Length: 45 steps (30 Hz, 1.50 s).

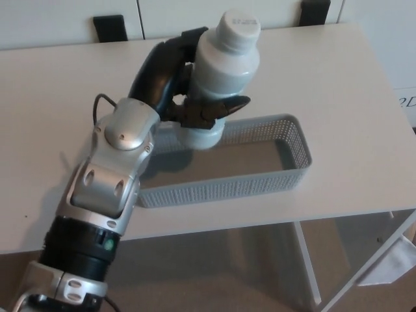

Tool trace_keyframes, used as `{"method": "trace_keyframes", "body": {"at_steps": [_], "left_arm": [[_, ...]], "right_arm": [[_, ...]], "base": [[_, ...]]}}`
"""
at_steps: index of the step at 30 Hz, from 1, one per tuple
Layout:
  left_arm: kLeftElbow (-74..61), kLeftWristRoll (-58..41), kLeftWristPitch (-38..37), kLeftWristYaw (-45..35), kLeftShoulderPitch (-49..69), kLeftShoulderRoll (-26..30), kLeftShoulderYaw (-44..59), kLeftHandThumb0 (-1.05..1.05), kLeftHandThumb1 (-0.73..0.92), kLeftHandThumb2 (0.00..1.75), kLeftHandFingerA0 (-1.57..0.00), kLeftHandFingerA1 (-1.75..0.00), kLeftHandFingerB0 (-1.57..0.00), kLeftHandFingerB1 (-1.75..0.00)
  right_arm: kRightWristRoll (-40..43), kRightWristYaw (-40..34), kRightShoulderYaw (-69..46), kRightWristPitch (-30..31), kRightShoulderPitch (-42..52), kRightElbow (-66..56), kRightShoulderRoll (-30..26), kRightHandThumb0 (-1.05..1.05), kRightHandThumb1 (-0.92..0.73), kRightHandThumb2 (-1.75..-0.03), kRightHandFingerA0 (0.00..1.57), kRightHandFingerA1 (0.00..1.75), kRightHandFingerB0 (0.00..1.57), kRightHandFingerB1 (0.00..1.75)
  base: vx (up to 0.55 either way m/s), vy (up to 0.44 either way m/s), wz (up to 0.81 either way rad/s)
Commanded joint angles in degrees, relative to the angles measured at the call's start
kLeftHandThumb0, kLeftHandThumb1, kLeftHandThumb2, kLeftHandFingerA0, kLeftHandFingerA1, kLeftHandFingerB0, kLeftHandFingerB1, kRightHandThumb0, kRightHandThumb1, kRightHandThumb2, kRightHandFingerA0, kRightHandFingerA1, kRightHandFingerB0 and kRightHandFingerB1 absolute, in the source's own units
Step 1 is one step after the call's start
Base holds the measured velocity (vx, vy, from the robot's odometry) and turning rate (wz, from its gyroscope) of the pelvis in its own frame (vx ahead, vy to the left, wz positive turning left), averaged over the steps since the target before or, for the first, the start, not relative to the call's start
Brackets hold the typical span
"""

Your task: The robot walk up to a desk on which a bottle is kept on the left hand side and a container is kept on the right hand side. The robot uses its left hand to pick up the bottle and places it in the container.

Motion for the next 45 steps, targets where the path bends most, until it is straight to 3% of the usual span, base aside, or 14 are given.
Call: {"method": "trace_keyframes", "body": {"at_steps": [1,2,7,9,11,12,15,16,20,21,23,24,27,45], "left_arm": [[-0.02,0.89,-1.21,0.34,0.66,-1.09,-0.83,-0.16,0.83,0.67,-1.11,-1.09,-0.76,-0.99],[-0.39,-0.1,-0.21,-0.01,1.06,-1.92,-0.46,-0.16,0.82,0.68,-1.12,-0.74,-0.76,-0.99],[-0.79,0.05,0.14,0.25,2.21,-3.65,-1.01,-0.22,0.82,0.63,-1.11,-0.9,-0.8,-0.91],[-0.64,0.23,0.0,0.24,2.25,-4.01,-1.0,-0.2,0.81,0.65,-0.95,-0.53,-0.8,-0.97],[-0.48,0.03,0.31,0.15,2.68,-4.43,-0.71,-0.19,0.81,0.67,-0.99,-0.59,-0.78,-0.97],[-0.3,0.09,0.19,0.25,2.58,-4.55,-0.61,-0.17,0.81,0.68,-1.07,-1.07,-0.75,-0.99],[0.06,0.25,-0.08,0.33,2.31,-4.74,-0.43,-0.19,0.83,0.67,-1.08,-0.83,-0.73,-0.99],[0.22,-0.67,0.15,0.21,2.4,-5.17,0.42,-0.2,0.81,0.66,-1.19,-1.14,-0.85,-0.82],[0.21,-2.44,1.26,0.53,2.87,-6.48,2.6,-0.24,0.78,0.65,-1.22,-1.11,-0.87,-0.61],[0.37,-2.65,0.8,0.3,3.19,-6.6,3.1,-0.33,0.76,0.63,-0.99,-0.7,-0.68,-0.42],[0.6,-3.01,0.12,-0.01,3.66,-6.75,3.81,-0.33,0.76,0.63,-0.99,-0.7,-0.68,-0.42],[0.39,-3.22,-0.03,-1.02,4.27,-6.14,3.9,-0.73,0.69,0.62,-0.28,-0.31,-0.07,-0.21],[1.06,-3.46,-1.0,-4.04,5.23,-3.96,3.89,-0.87,0.55,0.87,0.0,0.0,0.0,0.0],[4.49,-9.48,-2.17,-10.75,7.15,0.49,11.35,-0.85,0.73,0.63,0.0,0.0,0.0,0.0]], "right_arm": [[1.22,0.86,-0.26,0.11,-0.45,-0.71,0.0,-0.6,-0.33,-0.7,0.29,0.51,0.22,0.41],[1.09,1.03,-0.23,-0.31,-0.64,-0.36,-0.07,-0.6,-0.33,-0.71,0.3,0.52,0.22,0.42],[1.27,-0.24,-0.5,0.09,-1.07,-0.53,0.24,-0.59,-0.38,-0.52,0.37,0.49,0.29,0.35],[1.23,-0.42,-0.5,0.15,-1.51,-0.56,0.15,-0.6,-0.38,-0.52,0.38,0.51,0.29,0.36],[1.35,-0.81,-0.61,0.41,-1.38,-0.96,0.4,-0.58,-0.38,-0.52,0.41,0.51,0.32,0.35],[1.42,-0.65,-0.6,0.5,-1.33,-1.15,0.37,-0.57,-0.39,-0.53,0.4,0.49,0.31,0.33],[1.55,-0.4,-0.54,0.74,-1.23,-1.64,0.32,-0.57,-0.39,-0.53,0.4,0.49,0.31,0.33],[1.72,-0.08,-0.48,0.86,-1.05,-2.11,0.34,-0.58,-0.39,-0.53,0.37,0.48,0.28,0.33],[1.92,0.58,-0.37,0.86,-0.8,-2.43,0.28,-0.64,-0.36,-0.71,0.37,0.55,0.24,0.4],[1.8,0.52,-0.28,0.77,-0.8,-2.4,0.19,-0.6,-0.4,-0.53,0.39,0.49,0.29,0.33],[1.61,0.44,-0.14,0.61,-0.81,-2.31,0.06,-0.6,-0.4,-0.53,0.39,0.49,0.29,0.33],[1.63,0.54,-0.09,0.56,-0.84,-2.38,0.02,-0.6,-0.41,-0.53,0.38,0.47,0.28,0.32],[2.05,0.5,-0.3,0.88,-1.0,-2.59,0.02,-0.58,-0.4,-0.53,0.38,0.47,0.3,0.33],[2.24,-0.65,-0.44,1.79,-1.84,-3.56,0.23,-0.59,-0.4,-0.53,0.36,0.48,0.29,0.34]], "base": [[0.0,0.0,0.0],[0.0,0.0,0.0],[0.0,0.0,0.0],[0.0,0.0,0.0],[0.0,0.0,0.0],[0.0,0.0,0.0],[0.0,0.0,0.0],[0.0,0.0,0.0],[0.0,0.0,0.0],[0.0,0.0,0.0],[0.0,0.0,0.0],[0.0,0.0,0.0],[0.0,0.0,0.0],[0.0,0.0,0.0]]}}
